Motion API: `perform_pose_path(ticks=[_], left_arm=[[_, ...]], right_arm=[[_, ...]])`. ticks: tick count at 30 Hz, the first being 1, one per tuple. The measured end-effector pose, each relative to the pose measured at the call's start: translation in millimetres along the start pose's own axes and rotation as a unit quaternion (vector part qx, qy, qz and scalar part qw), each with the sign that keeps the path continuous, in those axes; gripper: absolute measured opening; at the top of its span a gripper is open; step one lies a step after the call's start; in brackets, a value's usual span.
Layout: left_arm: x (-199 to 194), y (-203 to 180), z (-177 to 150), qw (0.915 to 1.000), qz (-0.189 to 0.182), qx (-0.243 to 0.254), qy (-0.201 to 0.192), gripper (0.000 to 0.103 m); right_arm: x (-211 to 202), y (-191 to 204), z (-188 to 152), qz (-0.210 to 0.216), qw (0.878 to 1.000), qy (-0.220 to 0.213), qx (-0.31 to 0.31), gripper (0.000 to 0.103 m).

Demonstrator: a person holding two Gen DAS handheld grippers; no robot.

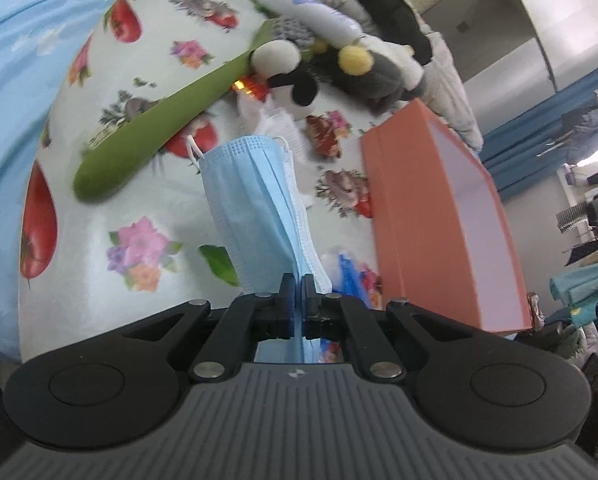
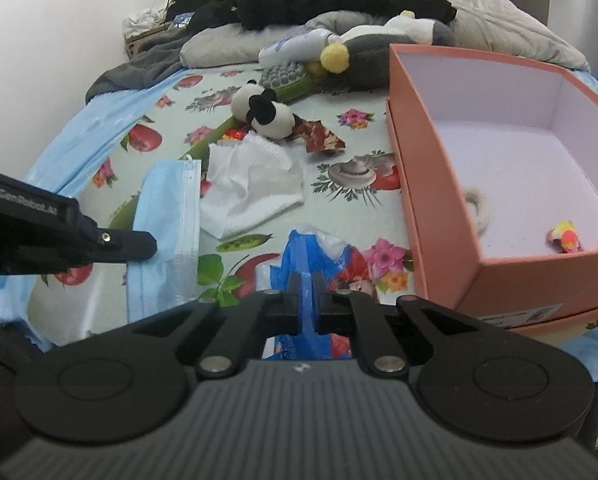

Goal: Organize soft objects
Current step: 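Lift tissue packet with right gripper while left lifts the face mask, then carry tissue packet in right gripper while left carries mask over the box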

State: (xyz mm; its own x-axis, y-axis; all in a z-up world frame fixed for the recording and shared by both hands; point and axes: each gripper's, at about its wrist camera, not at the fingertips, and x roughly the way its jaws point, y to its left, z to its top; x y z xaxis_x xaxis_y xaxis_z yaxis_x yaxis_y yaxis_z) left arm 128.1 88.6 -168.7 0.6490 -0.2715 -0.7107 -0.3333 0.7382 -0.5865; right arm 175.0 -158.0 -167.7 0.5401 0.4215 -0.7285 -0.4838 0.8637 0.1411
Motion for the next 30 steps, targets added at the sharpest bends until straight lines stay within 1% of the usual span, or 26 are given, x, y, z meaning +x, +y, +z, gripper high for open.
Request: perform_pose_path(ticks=[3,6,7,8,9,14,18,20,21,22,23,26,30], left_arm=[[-4.1,-5.5,1.1,1.0,-0.007,0.004,-0.002,0.003],[-7.5,-9.0,0.6,0.9999,-0.01,0.009,-0.002,0.003],[-8.5,-9.5,-0.3,0.9999,-0.011,0.01,-0.002,0.003],[-8.9,-9.5,-0.8,0.9999,-0.011,0.01,-0.002,0.003],[-9.5,-9.5,-1.1,0.9999,-0.011,0.01,-0.002,0.003],[-11.7,-10.1,0.0,0.9999,-0.009,0.012,-0.003,0.003],[-13.5,-12.3,2.7,0.9998,-0.006,0.019,-0.006,0.003],[-15.0,-13.1,3.6,0.9997,-0.006,0.021,-0.007,0.003],[-15.2,-13.6,4.1,0.9997,-0.007,0.022,-0.007,0.003],[-15.7,-14.4,4.5,0.9996,-0.007,0.024,-0.008,0.003],[-16.1,-15.0,4.7,0.9996,-0.007,0.026,-0.008,0.003],[-17.6,-18.2,5.9,0.9994,-0.007,0.031,-0.011,0.003],[-20.2,-26.2,7.7,0.9987,-0.007,0.05,-0.011,0.003]], right_arm=[[0.8,-5.6,0.3,0.007,1.0,0.006,0.018,0.01],[7.4,-11.3,-1.1,0.004,0.999,0.019,0.035,0.016],[11.1,-12.4,-2.0,0.003,0.999,0.024,0.035,0.024],[14.4,-12.8,-3.2,0.003,0.999,0.029,0.034,0.034],[16.6,-12.6,-4.4,0.005,0.999,0.032,0.034,0.037],[32.8,-4.2,-8.4,0.018,0.999,0.041,0.012,0.038],[45.7,0.9,-9.8,0.019,0.999,0.051,0.0,0.038],[49.1,3.3,-9.8,0.021,0.998,0.053,-0.01,0.035],[52.0,4.0,-10.4,0.021,0.998,0.058,-0.012,0.031],[54.6,4.5,-11.0,0.025,0.998,0.063,-0.013,0.019],[56.5,5.5,-11.4,0.03,0.997,0.066,-0.015,0.015],[54.8,8.6,-10.8,0.026,0.997,0.06,-0.027,0.008],[42.0,7.9,-4.1,0.022,0.999,0.041,-0.028,0.006]])
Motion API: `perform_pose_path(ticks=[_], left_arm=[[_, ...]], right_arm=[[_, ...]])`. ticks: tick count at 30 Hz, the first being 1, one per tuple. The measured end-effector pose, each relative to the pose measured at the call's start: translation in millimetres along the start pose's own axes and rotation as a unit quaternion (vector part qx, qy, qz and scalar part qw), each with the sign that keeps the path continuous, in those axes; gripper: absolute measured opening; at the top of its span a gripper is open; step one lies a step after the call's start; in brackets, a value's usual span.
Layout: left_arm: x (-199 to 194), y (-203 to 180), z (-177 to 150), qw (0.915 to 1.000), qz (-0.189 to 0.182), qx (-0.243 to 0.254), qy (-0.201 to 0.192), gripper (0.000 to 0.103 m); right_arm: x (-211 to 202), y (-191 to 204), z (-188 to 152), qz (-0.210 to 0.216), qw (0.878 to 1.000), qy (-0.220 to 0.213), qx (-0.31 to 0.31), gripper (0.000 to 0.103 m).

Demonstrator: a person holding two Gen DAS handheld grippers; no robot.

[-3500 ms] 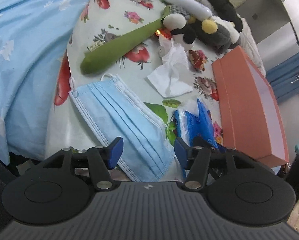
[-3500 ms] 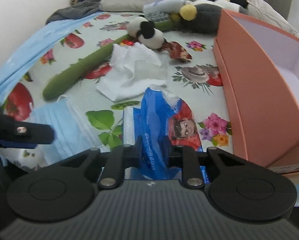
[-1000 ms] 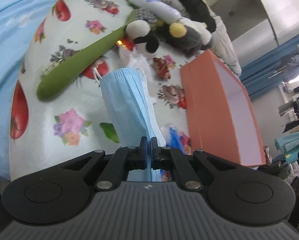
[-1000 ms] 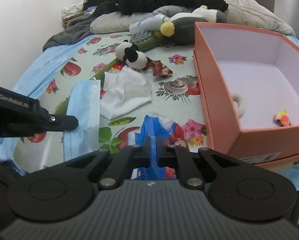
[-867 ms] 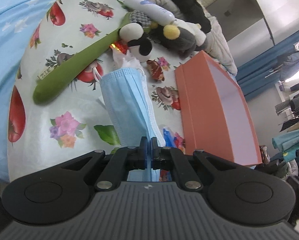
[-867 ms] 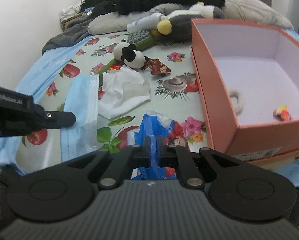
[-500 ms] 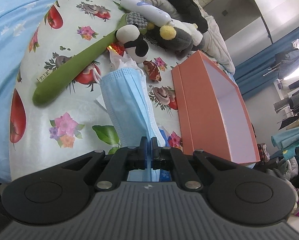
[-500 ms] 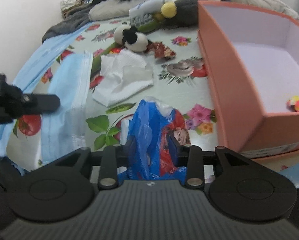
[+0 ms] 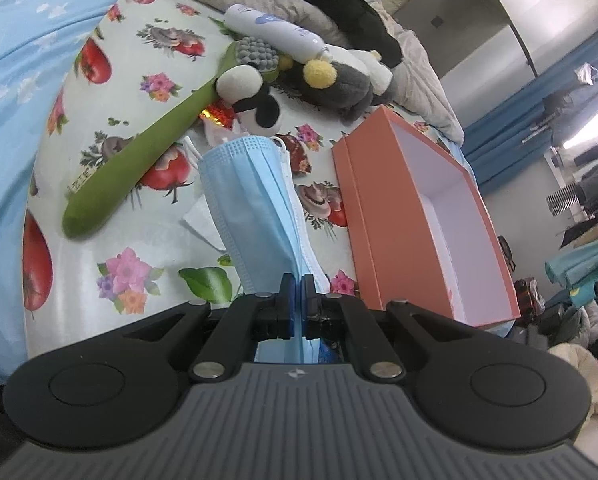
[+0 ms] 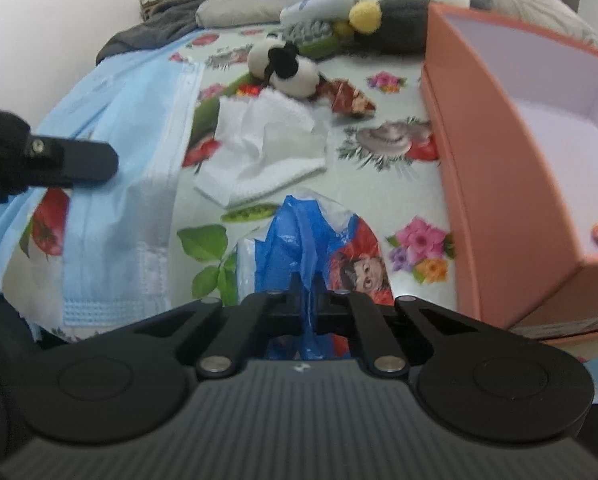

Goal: Organize soft objects
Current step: 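Carry tissue packet in right gripper while left carries mask over the box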

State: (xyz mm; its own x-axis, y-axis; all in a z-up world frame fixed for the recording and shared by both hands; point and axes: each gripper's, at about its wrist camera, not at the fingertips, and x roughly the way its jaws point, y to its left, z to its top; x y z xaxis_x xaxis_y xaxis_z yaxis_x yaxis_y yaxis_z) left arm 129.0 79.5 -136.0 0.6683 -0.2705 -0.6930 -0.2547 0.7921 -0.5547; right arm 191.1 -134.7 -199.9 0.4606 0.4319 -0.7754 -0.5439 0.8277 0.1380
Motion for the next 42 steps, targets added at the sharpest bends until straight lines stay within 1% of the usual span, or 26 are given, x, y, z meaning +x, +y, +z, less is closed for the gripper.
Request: perform_pose_path(ticks=[5,15,20,23,30,34,36,42], left_arm=[[-5.9,-17.0,5.9,0.9995,-0.009,0.031,-0.006,0.003],[-26.8,-59.6,13.3,0.9954,-0.04,0.083,-0.027,0.003],[-31.2,-86.7,15.6,0.9916,-0.065,0.108,-0.03,0.003],[-26.7,-106.2,17.7,0.9883,-0.083,0.125,-0.027,0.003],[5.3,-157.2,28.6,0.9792,-0.119,0.164,-0.005,0.003],[36.5,-186.2,43.3,0.9742,-0.134,0.18,0.017,0.003],[53.4,-200.5,51.6,0.9716,-0.139,0.19,0.028,0.003],[113.3,-231.7,77.0,0.9676,-0.14,0.202,0.058,0.003]], right_arm=[[-27.7,-6.4,12.2,-0.009,0.999,-0.032,0.011,0.006],[-102.5,-21.0,31.6,-0.021,0.993,-0.106,0.036,0.006],[-128.9,-32.6,35.8,-0.034,0.99,-0.131,0.047,0.006],[-140.4,-46.0,38.2,-0.049,0.987,-0.141,0.056,0.006],[-153.6,-89.0,49.1,-0.096,0.981,-0.154,0.07,0.006],[-147.3,-123.8,60.3,-0.115,0.979,-0.148,0.083,0.006],[-141.3,-141.7,66.0,-0.117,0.979,-0.14,0.095,0.006],[-123.8,-187.7,81.3,-0.129,0.977,-0.124,0.112,0.006]])
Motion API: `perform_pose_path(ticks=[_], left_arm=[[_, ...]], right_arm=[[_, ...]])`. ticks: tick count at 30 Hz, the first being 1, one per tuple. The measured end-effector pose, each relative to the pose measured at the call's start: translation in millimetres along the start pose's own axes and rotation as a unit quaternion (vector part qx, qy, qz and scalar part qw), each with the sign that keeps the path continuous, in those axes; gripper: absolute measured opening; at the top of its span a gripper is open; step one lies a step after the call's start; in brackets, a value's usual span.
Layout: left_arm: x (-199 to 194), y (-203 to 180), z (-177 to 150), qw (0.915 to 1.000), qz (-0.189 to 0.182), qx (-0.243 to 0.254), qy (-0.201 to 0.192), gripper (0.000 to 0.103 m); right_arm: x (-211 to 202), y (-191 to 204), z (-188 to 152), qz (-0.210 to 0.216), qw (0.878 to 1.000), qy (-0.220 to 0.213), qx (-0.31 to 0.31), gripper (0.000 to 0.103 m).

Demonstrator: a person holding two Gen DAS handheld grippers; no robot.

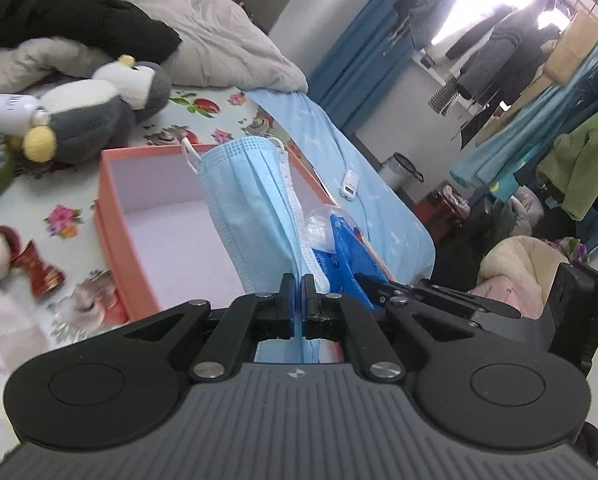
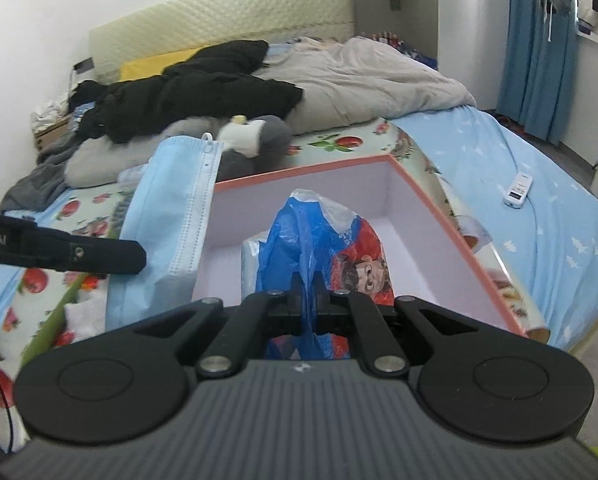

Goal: Organize soft objects
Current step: 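Carry tissue packet in right gripper while left carries mask over the box, then open right gripper dropping tissue packet while left drops mask into box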

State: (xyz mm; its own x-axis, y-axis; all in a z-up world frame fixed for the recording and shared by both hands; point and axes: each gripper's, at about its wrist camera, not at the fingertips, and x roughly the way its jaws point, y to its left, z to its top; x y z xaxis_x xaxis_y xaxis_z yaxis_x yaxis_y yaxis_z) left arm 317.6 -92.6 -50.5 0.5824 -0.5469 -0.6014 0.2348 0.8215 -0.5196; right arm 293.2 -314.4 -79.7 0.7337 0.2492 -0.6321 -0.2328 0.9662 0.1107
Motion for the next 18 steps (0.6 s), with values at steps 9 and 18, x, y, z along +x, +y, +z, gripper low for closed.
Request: perform_pose_path(ticks=[9,18], left_arm=[[103.5,22.4,42.7,0.9981,0.014,-0.011,0.059,0.003],[194.3,52.8,57.7,0.9914,0.043,-0.013,0.123,0.003]], right_arm=[[69.0,-39.1,21.0,-0.002,0.999,0.046,0.011,0.006],[141.3,-62.7,22.0,-0.001,0.994,0.103,0.026,0.006]])
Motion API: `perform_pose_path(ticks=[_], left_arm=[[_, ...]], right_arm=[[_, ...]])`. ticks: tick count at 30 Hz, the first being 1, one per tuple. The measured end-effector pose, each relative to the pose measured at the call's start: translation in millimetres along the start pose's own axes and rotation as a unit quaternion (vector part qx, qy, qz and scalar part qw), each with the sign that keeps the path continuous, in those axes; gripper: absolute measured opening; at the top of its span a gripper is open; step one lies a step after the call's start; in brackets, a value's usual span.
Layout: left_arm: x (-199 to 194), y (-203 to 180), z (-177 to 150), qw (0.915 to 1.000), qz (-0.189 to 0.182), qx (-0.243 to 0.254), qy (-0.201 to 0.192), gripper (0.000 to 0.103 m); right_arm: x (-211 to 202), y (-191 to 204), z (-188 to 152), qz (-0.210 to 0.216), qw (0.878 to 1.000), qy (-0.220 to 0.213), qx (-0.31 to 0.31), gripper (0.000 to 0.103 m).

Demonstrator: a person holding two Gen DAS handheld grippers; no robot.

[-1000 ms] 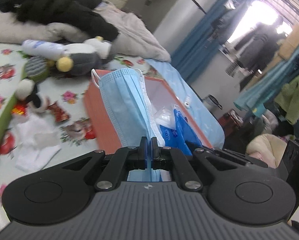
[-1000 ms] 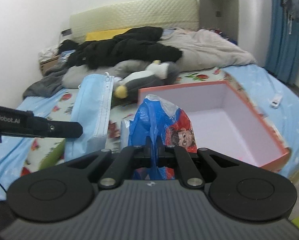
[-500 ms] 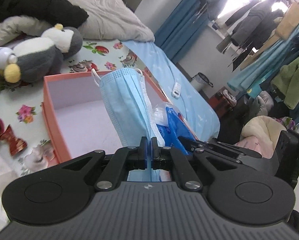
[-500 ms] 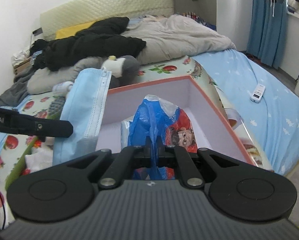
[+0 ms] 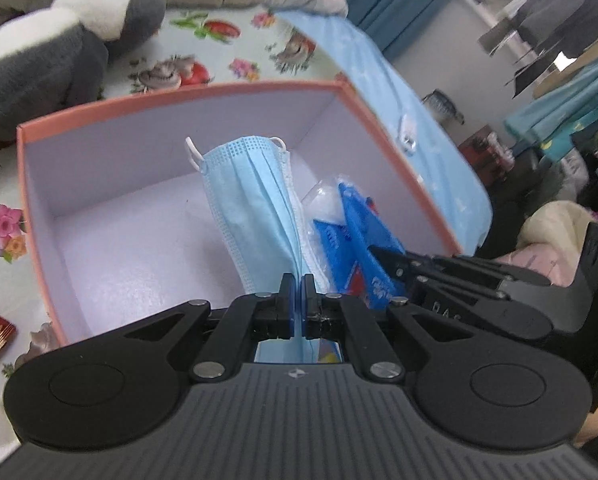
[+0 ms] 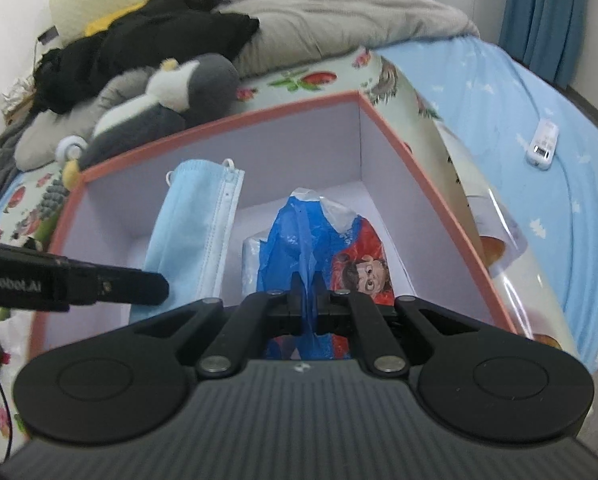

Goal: Organize soft objects
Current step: 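Open right gripper dropping tissue packet while left drops mask into box, then withdraw both open grippers from the box toward the white tissues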

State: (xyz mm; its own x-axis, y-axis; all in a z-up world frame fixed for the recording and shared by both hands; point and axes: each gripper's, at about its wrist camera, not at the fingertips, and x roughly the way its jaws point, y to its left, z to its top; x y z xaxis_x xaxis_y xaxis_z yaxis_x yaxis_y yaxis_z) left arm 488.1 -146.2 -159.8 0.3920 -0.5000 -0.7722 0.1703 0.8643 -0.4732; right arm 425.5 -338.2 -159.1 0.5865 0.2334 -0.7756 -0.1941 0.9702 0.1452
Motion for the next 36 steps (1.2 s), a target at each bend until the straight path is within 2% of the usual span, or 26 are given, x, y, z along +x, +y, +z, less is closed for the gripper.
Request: perform_pose_path(ticks=[5,9,11,12,13,19,26,36], left_arm=[[23.9,10.2,4.3,0.9997,0.011,-0.002,0.023,0.004],[30.5,10.8,6.0,0.9992,0.022,0.006,0.032,0.007],[26.9,10.6,5.0,0.9993,0.023,0.007,0.029,0.021],[23.4,9.9,4.3,0.9993,0.026,0.007,0.024,0.031],[18.3,9.3,3.3,0.9994,0.028,0.01,0.017,0.033],[-32.4,-3.5,-14.1,0.9987,0.032,0.032,-0.023,0.033],[-102.5,-19.5,-48.9,0.9955,0.035,0.047,-0.074,0.033],[-195.4,-32.1,-120.9,0.9823,0.051,0.082,-0.161,0.033]], right_arm=[[23.6,-10.6,-1.5,-0.006,0.999,0.027,0.022,0.008],[25.5,-12.1,-0.5,-0.009,0.999,0.036,0.032,0.011],[24.8,-11.7,-0.2,-0.011,0.999,0.04,0.035,0.021],[22.9,-11.5,-0.3,-0.013,0.999,0.038,0.034,0.025],[19.3,-10.3,-0.5,-0.015,0.999,0.034,0.033,0.03],[-16.2,0.5,-4.2,-0.008,1.0,0.003,0.028,0.029],[-71.8,25.7,-19.6,0.014,0.999,-0.04,0.016,0.029],[-146.2,67.5,-63.8,0.035,0.994,-0.104,-0.011,0.029]])
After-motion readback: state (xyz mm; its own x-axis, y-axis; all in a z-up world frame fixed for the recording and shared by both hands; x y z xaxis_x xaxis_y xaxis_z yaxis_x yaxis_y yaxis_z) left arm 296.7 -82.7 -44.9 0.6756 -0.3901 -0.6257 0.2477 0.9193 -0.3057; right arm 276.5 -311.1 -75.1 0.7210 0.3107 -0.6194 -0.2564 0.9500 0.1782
